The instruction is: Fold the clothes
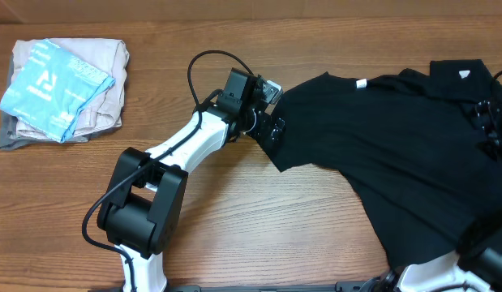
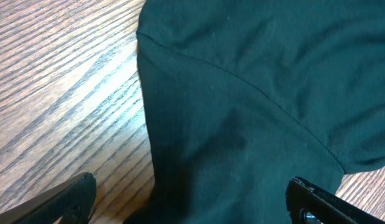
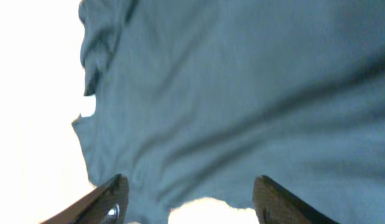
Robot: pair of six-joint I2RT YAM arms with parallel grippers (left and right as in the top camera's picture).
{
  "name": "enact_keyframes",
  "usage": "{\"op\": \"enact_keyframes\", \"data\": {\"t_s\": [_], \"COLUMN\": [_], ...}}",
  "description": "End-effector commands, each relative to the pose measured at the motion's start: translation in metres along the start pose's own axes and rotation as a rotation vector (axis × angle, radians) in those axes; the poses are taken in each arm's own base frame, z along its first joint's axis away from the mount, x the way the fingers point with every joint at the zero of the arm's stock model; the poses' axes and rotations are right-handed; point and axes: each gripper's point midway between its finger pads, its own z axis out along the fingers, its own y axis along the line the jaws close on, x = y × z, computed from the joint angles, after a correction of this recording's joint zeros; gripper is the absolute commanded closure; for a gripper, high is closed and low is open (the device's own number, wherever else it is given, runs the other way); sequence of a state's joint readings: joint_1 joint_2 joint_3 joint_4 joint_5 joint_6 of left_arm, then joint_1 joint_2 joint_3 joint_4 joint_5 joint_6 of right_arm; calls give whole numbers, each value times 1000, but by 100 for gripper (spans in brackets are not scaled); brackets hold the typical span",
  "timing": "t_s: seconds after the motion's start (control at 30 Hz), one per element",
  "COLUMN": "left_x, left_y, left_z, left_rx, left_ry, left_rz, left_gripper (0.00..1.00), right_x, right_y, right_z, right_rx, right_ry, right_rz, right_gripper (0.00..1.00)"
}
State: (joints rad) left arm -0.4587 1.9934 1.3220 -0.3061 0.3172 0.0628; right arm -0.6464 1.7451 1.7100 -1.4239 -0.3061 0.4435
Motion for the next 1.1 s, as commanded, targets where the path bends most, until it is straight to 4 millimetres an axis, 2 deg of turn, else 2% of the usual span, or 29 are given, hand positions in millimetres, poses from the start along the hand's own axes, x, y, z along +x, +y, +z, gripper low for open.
{"op": "enact_keyframes", "data": {"t_s": [0.0,0.13,0.27,0.5,0.6,0.73,0.83,0.93,1.07], "left_x": [-11,-12,-16,-20,-21,-21,-21,-21,-21], "left_y": [-1,0,0,0,0,0,0,0,0], "left_z": [-1,-1,-1,-2,-2,-2,-2,-2,-2], "left_rx": [-9,-13,-13,-15,-15,-15,-16,-15,-15], "left_ry": [-23,-29,-44,-59,-64,-64,-64,-63,-63], "left_rz": [36,38,40,43,45,45,45,44,45], "left_gripper": [0,0,0,0,0,0,0,0,0], "right_x": [21,54,81,123,133,148,164,176,181], "right_y": [-8,-25,-42,-90,-110,-134,-151,-154,-165], "right_z": [-17,-22,-19,-3,4,20,40,58,69], "right_rx": [38,99,126,199,241,312,355,329,363], "right_ry": [25,132,171,91,49,63,121,170,163], "right_rz": [3,49,70,198,235,270,305,348,405], "right_gripper": [37,40,40,33,31,31,31,32,31]}}
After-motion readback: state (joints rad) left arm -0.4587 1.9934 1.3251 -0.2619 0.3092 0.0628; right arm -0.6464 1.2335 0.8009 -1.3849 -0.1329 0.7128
